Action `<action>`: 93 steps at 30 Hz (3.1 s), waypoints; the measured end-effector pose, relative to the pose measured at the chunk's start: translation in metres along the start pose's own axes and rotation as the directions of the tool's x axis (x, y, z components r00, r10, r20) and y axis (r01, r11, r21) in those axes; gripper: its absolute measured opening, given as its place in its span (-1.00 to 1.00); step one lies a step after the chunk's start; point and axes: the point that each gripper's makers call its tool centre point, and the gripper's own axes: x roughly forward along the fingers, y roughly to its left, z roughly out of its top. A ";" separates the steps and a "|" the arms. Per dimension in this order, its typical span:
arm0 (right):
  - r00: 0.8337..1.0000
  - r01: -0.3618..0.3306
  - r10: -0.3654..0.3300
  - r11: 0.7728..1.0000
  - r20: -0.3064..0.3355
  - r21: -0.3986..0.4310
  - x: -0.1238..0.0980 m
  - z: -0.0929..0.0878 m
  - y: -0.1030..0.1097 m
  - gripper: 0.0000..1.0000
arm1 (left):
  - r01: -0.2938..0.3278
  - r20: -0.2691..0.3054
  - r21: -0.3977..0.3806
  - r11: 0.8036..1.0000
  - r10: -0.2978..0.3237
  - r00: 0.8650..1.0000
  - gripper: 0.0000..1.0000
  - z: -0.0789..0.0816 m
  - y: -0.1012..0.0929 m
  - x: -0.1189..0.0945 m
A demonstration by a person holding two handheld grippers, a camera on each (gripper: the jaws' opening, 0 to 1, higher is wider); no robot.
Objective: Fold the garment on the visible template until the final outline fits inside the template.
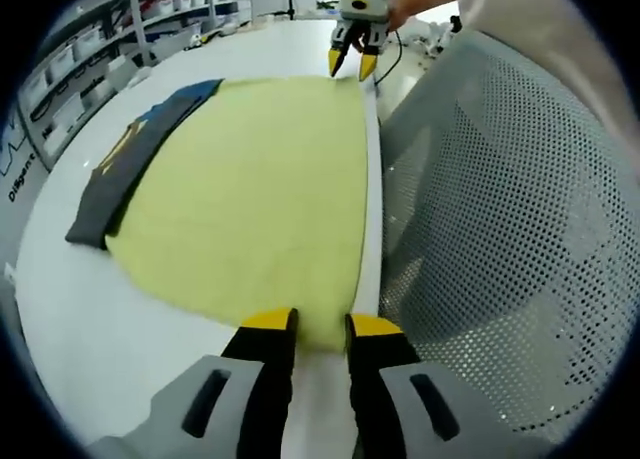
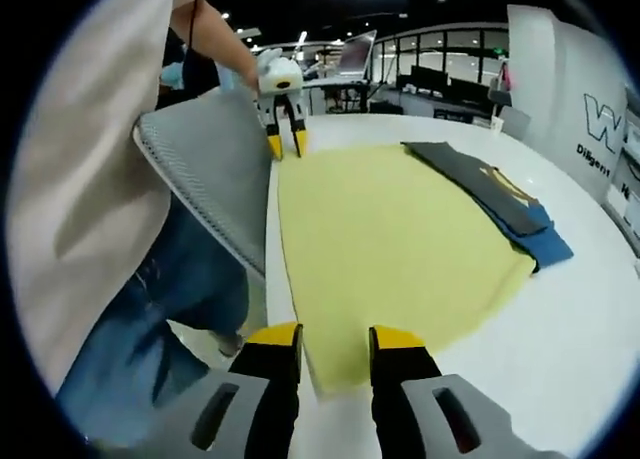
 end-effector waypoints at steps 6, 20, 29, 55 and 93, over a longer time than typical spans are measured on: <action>0.999 -0.017 0.016 0.999 -0.041 -0.030 0.002 -0.014 0.003 -0.66 | 0.001 -0.002 -0.004 1.000 -0.001 1.000 -0.77 0.000 0.001 0.001; 0.998 -0.001 -0.004 0.996 -0.055 -0.088 0.001 -0.018 -0.003 -1.00 | 0.003 -0.015 -0.008 1.000 -0.004 1.000 -0.98 -0.001 -0.002 0.002; 0.999 -0.029 0.029 0.999 -0.036 -0.023 -0.011 -0.007 -0.007 -1.00 | 0.012 -0.008 -0.038 0.999 -0.012 1.000 -0.99 0.008 -0.001 -0.005; 0.988 0.069 -0.075 0.996 0.137 0.049 -0.061 0.079 -0.106 -1.00 | -0.153 0.160 -0.144 0.978 0.175 0.971 -0.99 0.080 0.108 -0.077; 0.972 0.186 -0.203 0.973 0.121 0.138 -0.038 0.127 -0.298 -1.00 | -0.275 0.210 -0.344 0.898 0.360 0.909 -0.99 0.116 0.314 -0.073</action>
